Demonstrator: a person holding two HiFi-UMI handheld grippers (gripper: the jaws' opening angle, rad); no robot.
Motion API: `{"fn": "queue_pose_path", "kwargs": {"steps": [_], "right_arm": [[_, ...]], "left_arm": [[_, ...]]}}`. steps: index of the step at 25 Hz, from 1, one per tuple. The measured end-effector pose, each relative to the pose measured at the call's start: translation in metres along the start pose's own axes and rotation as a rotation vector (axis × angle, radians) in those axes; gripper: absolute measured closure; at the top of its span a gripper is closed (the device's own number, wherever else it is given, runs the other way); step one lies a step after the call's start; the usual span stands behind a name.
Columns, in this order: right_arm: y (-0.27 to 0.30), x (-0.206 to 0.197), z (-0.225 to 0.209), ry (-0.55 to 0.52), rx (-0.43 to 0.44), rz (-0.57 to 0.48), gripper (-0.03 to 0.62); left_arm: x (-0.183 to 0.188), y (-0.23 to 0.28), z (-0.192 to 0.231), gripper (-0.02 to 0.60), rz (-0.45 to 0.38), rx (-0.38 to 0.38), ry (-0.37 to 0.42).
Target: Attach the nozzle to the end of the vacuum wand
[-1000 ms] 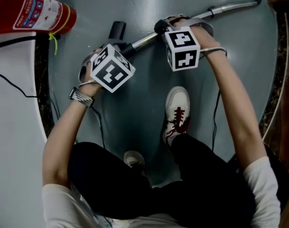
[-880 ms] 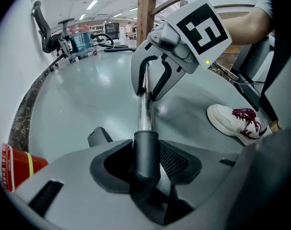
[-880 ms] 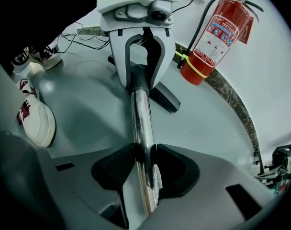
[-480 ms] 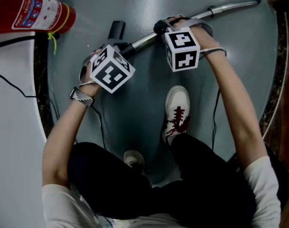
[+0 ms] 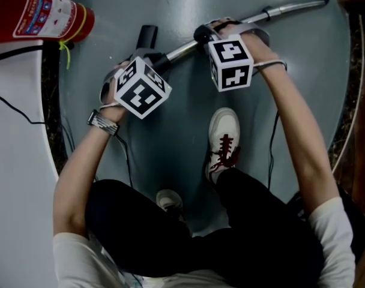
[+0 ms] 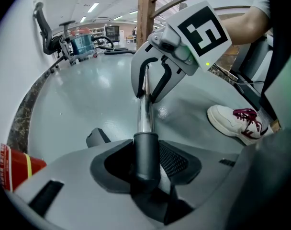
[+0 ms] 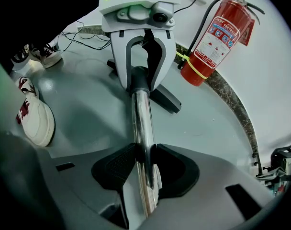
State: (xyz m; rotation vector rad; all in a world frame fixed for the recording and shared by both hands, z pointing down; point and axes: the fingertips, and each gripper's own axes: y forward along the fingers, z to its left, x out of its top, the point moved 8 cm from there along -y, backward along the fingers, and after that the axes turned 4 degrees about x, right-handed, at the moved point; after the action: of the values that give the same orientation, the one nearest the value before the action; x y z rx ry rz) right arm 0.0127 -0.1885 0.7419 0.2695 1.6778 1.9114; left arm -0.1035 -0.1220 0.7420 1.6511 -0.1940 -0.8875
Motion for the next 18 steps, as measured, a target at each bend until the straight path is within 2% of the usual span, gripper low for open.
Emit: {"fn": "queue_pose_path", "kwargs": {"steps": [3,6,13,18], "right_arm": [[0.001,0.0,0.003,0.014,0.007,-0.005,0.442],[0.001,-0.001,0.003,0.036,0.002,-0.021,0.441],[-0.002,0.0,0.0,0.066,-0.021,-0.043,0.439],[-0.002,0.001,0.0,0.07,-0.03,-0.047,0.439]], "left_arm": [[0.002,0.001,-0.005,0.414,0.007,0.012,0.05],[0.001,0.002,-0.007,0.414,-0.005,0.011,0.049],[0.002,-0.002,0.001,0.417,-0.06,0.001,-0.042],[0.003,0.0,0.002,0.417,-0.058,0.004,-0.056]]}}
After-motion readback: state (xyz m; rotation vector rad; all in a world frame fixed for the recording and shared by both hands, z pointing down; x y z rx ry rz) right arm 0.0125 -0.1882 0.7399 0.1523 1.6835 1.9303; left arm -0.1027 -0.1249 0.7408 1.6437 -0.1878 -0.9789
